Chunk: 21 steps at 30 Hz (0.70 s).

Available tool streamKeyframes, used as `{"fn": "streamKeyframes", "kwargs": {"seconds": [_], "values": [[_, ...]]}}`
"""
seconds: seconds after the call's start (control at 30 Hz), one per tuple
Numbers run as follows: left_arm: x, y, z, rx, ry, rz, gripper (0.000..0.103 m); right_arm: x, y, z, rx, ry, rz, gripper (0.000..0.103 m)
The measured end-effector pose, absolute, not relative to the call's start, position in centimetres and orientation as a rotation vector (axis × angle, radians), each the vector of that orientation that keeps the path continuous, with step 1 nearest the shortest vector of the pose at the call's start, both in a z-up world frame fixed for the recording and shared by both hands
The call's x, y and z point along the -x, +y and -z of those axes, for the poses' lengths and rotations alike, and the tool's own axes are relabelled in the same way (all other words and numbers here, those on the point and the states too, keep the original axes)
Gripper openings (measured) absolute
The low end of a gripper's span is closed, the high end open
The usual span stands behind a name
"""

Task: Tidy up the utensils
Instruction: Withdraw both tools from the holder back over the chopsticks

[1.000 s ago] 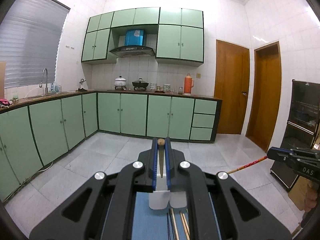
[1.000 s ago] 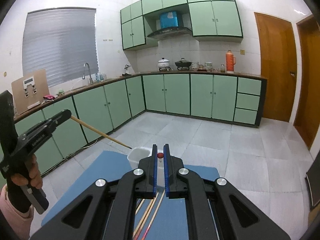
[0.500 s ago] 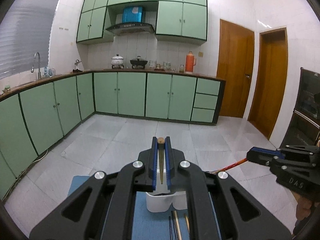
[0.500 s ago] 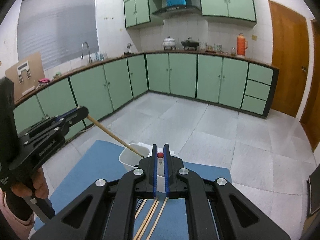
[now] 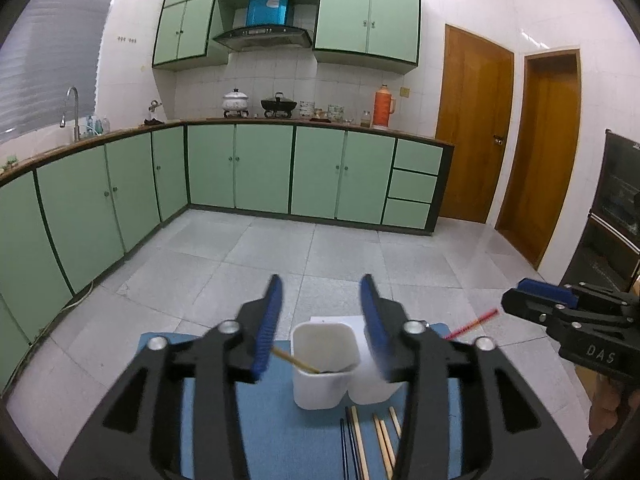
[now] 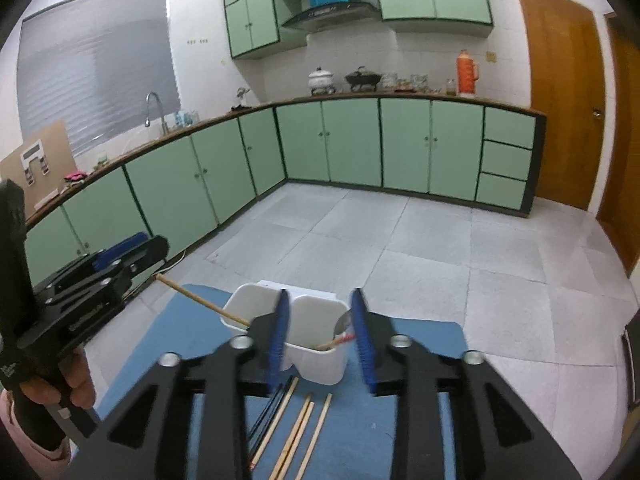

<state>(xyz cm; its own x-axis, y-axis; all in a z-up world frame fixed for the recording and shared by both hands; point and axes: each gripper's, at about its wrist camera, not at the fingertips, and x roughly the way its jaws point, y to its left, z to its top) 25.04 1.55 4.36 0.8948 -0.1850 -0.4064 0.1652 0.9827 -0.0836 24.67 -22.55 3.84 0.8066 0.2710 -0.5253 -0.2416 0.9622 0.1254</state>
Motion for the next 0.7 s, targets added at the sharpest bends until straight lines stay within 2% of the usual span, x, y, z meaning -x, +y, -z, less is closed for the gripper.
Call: {"fn": "streamKeyframes", "kwargs": {"seconds": [0.07,0.2,0.27,0.37,0.7], "values": [[-23.7,1.4,-4.6,0.035,0.407,0.178,0.057,-23.0,-23.0,-3.8,-0.049,0.543,-0.247,0.048],[-20.6,1.3,-4.3,0.020,0.391,0.175,0.066,-19.6,-23.8,-2.9,-0.062,0.501,-0.204,0.062],[-18.8,1.3,-3.7,0.017,0.393,0.169,0.075,-17.7,-24.1,-2.0,-0.063,0.490,-0.177,0.070],[-16.6,1.2,-2.3,-0.002,0.406,0.150,0.083,-15.6,-24.3,-0.4,-0.057,0.497,-0.145,0.076],[-11.7,1.4,4.9,-0.042,0.607,0.152,0.086,-10.5,-23.8,6.6,-0.094,0.626,-0.110,0.078]]}}
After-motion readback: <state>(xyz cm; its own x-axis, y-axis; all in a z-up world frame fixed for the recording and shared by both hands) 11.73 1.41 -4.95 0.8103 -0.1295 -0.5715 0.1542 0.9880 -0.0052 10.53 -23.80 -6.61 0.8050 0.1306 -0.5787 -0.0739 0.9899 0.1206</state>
